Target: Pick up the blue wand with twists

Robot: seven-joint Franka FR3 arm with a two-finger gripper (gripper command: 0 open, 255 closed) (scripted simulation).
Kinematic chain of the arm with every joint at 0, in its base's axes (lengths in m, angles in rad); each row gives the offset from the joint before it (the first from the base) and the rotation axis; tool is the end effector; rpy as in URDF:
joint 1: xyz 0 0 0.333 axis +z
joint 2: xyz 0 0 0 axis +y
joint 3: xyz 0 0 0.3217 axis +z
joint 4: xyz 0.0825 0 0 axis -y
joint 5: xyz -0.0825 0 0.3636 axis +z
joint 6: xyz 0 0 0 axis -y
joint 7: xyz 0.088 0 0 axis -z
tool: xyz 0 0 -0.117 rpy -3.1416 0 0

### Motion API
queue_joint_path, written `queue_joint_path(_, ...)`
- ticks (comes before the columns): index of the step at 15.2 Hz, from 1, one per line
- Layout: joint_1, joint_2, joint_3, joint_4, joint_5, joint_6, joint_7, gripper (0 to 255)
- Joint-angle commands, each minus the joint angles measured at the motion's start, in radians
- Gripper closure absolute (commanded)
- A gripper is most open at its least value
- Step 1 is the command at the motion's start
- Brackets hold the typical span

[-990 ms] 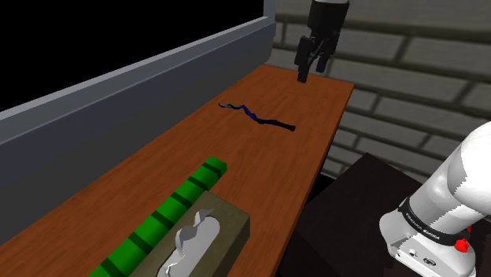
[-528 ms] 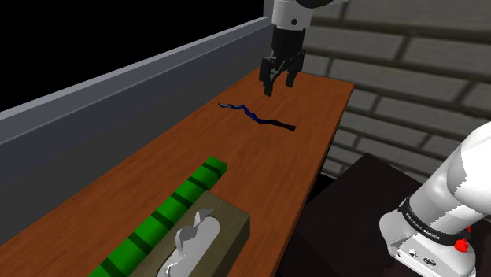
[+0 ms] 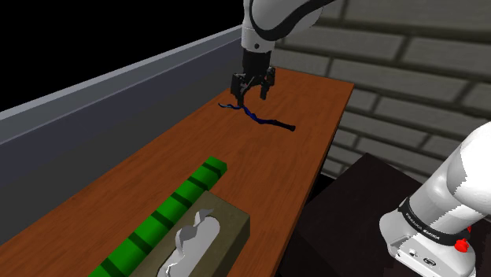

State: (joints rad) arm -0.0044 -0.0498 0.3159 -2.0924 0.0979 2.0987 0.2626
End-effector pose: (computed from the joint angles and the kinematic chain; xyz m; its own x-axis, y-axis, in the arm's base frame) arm 0.4952 0.1670 0.4536 0.9995 0.0006 0.0319 0.0032 -0.9966 -0.0827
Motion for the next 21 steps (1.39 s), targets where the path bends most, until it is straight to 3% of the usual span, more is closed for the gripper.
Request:
queue_joint_path(1, 0.001, 0.032, 0.003, 0.007, -0.008, 0.026, 0.014, 0)
queue_joint_path(9, 0.004, 0.068, 0.005, -0.044, -0.017, 0.112, 0.016, 0)
queue_joint_path(10, 0.003, 0.069, 0.005, -0.044, -0.018, 0.113, 0.016, 255)
queue_joint_path(21, 0.003, 0.056, 0.005, -0.030, -0.014, 0.086, 0.015, 255)
